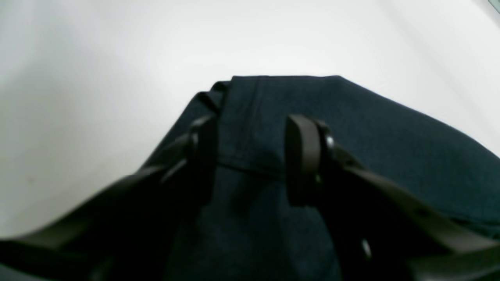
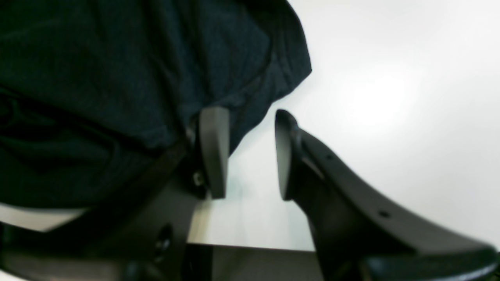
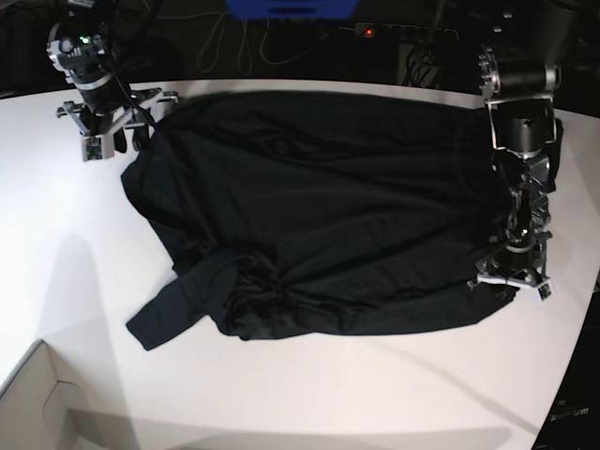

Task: Layout the t-shirt on the table in an organized manner, then fold the t-shirt properly
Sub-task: 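Reach the left gripper down to the shirt edge and grasp it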

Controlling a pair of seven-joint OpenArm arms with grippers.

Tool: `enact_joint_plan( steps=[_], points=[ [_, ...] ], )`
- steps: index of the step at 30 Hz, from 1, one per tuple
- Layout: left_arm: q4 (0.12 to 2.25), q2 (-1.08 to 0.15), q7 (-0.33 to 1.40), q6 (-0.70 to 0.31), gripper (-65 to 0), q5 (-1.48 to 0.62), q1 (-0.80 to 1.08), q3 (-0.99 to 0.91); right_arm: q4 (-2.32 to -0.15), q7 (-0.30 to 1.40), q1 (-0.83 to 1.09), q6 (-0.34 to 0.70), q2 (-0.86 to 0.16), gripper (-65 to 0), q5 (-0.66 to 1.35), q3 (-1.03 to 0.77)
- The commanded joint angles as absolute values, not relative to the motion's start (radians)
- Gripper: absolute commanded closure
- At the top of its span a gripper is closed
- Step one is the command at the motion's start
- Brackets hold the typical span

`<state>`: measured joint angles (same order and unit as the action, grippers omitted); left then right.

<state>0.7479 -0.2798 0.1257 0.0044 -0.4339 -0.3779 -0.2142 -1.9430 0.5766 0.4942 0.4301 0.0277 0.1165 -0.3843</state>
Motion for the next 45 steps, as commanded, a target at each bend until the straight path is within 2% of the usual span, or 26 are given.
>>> enact_joint_plan(
  steps=[1,22,23,25,28,29,45],
  points=[
    [0.763,-0.294,0.101,0.004,-27.0,-0.437,-0.406,-0.219,-1.959,0.556,0.496,0.433,0.022,-20.7,0.128,-0.386],
    [0.688,-0.286,0.099,0.005,-26.9,-0.441,-0.409,-0.22,-1.959,0.556,0.501,0.433,0.022,-20.7,0.128,-0.389],
    [0.688,-0.286,0.099,0.005,-26.1,-0.441,-0.409,-0.22,-1.959,0.556,0.501,0.433,0.022,-20.7,0.128,-0.389],
    [0.687,-0.286,0.101,0.005,-19.6,-0.441,-0.41,-0.22,-1.959,0.556,0.501,0.433,0.022,-20.7,0.128,-0.389],
    [0.687,-0.286,0.101,0.005,-3.5,-0.441,-0.423,-0.22,-1.959,0.556,0.501,0.433,0.022,-20.7,0.128,-0.389],
    [0.687,-0.286,0.101,0.005,0.0,-0.441,-0.423,-0.22,-1.959,0.556,0.501,0.433,0.022,-20.7,0.128,-0.389],
    [0.868,-0.286,0.105,0.005,-0.2,-0.443,-0.421,-0.22,-1.959,0.556,0.504,0.433,0.022,-20.7,0.128,-0.39]
  ],
)
